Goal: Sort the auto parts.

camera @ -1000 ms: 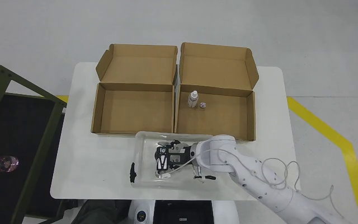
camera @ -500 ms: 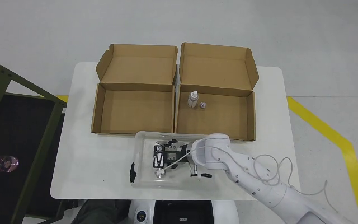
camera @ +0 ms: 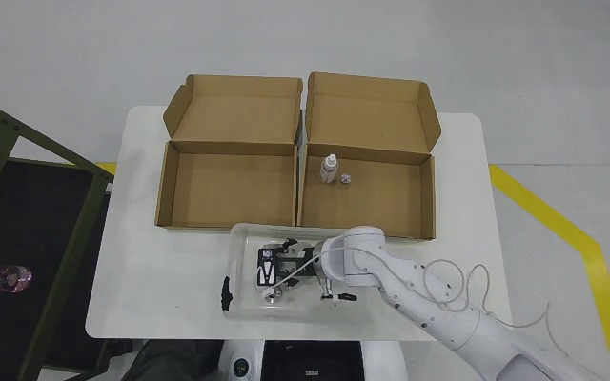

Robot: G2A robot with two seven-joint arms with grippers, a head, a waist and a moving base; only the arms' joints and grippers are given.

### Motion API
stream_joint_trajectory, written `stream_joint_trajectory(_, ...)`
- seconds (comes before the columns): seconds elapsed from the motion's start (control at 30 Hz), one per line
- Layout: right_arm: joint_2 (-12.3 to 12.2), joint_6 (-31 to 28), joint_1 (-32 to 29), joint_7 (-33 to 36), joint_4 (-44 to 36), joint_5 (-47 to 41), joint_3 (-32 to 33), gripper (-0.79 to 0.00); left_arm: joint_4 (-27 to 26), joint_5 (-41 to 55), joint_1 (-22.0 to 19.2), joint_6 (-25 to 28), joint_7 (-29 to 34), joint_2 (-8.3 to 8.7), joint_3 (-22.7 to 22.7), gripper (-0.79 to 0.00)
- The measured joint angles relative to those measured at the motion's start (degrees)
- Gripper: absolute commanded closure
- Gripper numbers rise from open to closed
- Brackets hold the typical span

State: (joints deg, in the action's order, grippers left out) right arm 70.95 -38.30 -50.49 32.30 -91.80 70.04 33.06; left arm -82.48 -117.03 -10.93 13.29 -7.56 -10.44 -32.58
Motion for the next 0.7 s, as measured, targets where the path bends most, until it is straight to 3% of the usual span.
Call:
stream_joint_trajectory(0.13,0.2,-0.23,-0.05,-0.35,-0.14,-0.03,0.11,-0.169,0.0,0.0,0.0,0.0,0.0,0.0,0.0,-0.785)
stream_joint_trajectory(0.3,0.28,-0.86,-0.48,-1.43,-1.34,-0.77,0.67,0.0,0.0,0.0,0.0,0.0,0.0,0.0,0.0,-0.785)
stream_joint_trajectory(0.7,-0.3,-2.07,-2.29,-4.8,-4.2,-3.17,4.29,0.0,0.0,0.0,0.0,0.0,0.0,0.0,0.0,-0.785)
